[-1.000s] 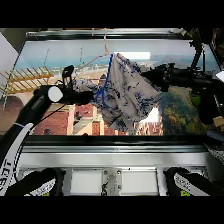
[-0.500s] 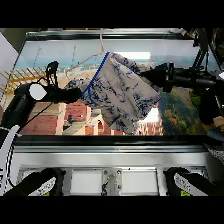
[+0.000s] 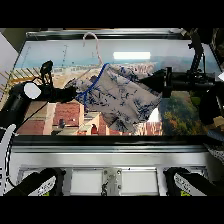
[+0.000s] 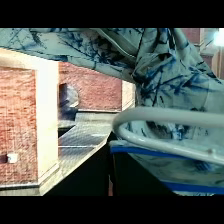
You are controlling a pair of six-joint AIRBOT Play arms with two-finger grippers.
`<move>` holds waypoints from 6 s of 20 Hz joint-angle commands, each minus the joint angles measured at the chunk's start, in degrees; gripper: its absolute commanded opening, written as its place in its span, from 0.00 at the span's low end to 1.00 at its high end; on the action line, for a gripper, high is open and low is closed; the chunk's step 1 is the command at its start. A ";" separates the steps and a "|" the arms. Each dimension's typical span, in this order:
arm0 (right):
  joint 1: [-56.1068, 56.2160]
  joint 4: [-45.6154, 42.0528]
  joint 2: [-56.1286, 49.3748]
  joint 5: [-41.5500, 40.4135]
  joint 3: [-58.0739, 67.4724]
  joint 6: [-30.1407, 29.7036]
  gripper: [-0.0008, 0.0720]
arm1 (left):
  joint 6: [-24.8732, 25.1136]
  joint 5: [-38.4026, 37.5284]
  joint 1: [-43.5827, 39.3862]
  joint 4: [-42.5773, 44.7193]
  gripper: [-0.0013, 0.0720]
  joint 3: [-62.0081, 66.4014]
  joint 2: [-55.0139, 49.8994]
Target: Fold the clothes and pants, and hang the long-sleeved shirts on hangers.
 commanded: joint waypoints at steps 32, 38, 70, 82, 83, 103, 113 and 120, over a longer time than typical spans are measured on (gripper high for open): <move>-0.09 1.79 9.42 -3.06 -11.19 -1.66 0.03 | 6.43 -0.46 1.99 -3.34 0.04 0.02 1.01; -0.09 -2.03 9.53 -0.39 -11.19 0.07 0.02 | 6.62 -0.70 2.71 -3.30 0.04 0.02 1.01; 4.96 18.84 10.34 -12.00 -27.80 -18.34 0.03 | 11.32 -17.46 -16.44 6.23 0.04 32.72 1.01; 10.88 22.43 10.23 -15.89 -26.03 -18.95 0.03 | 10.93 -15.37 -21.92 6.21 0.04 35.36 0.90; 10.88 22.51 10.25 -15.87 -26.03 -18.95 0.03 | 10.93 -15.54 -21.88 6.23 0.04 35.41 0.90; 6.47 23.91 12.63 -27.02 -19.26 -13.88 0.03 | 8.44 -18.53 -5.14 5.77 0.04 35.23 11.10; -19.61 2.27 12.74 -27.02 2.32 6.82 0.03 | 8.50 -16.72 -5.14 5.66 0.04 30.77 9.77; -38.32 -11.69 12.61 -30.71 12.48 20.31 0.03 | 8.50 -10.60 -5.14 5.68 0.04 24.76 9.77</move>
